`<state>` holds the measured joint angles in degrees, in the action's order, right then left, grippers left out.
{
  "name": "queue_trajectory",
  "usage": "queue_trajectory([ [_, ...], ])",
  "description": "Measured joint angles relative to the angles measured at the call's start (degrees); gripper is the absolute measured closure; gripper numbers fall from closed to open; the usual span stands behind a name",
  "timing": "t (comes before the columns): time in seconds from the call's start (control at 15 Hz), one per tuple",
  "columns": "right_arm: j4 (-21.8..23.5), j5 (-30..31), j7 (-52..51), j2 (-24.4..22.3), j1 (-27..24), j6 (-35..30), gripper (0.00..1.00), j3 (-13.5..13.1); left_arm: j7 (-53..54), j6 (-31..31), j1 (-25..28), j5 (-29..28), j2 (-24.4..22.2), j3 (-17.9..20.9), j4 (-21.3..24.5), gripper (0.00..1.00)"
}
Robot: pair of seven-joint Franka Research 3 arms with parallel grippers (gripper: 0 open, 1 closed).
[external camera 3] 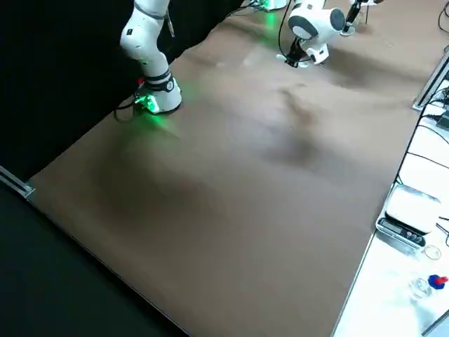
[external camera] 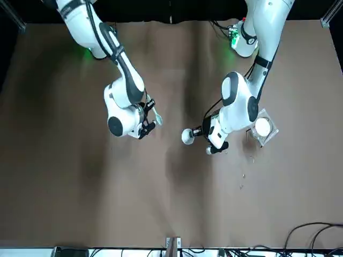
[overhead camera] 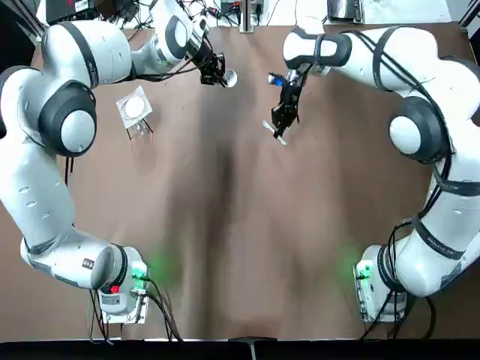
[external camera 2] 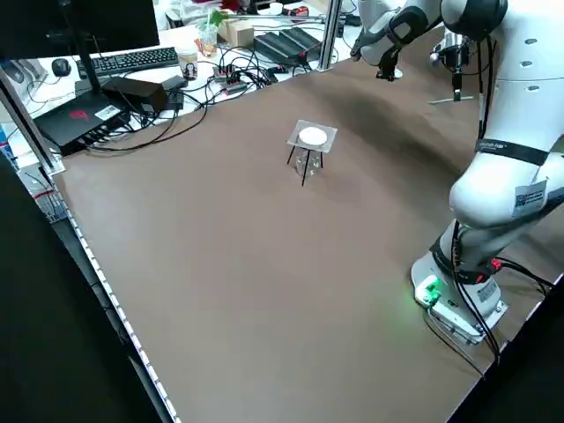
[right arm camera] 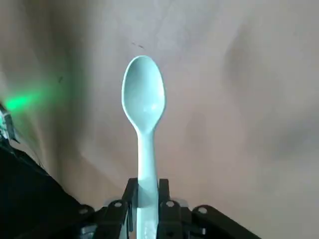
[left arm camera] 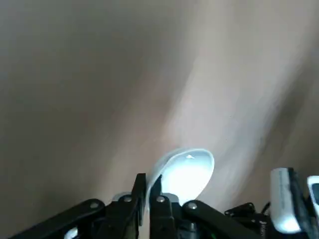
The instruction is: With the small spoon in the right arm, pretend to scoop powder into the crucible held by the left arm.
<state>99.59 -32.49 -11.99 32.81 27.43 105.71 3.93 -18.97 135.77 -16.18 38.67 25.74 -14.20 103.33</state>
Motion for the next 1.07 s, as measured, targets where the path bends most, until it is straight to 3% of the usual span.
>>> queue_trajectory([
  [0.53,-0.04,-1.98,6.64,2.99,6.2,12.17,0.8,0.0,0.0,0.0,-0.18,0.0,0.08,0.0,-0.01,0.93],
  [1.07,-0.12,-1.38,6.7,4.2,6.6,24.7,0.8,-0.9,0.0,0.0,-0.29,0.0,0.47,-0.1,-0.01,0.93],
])
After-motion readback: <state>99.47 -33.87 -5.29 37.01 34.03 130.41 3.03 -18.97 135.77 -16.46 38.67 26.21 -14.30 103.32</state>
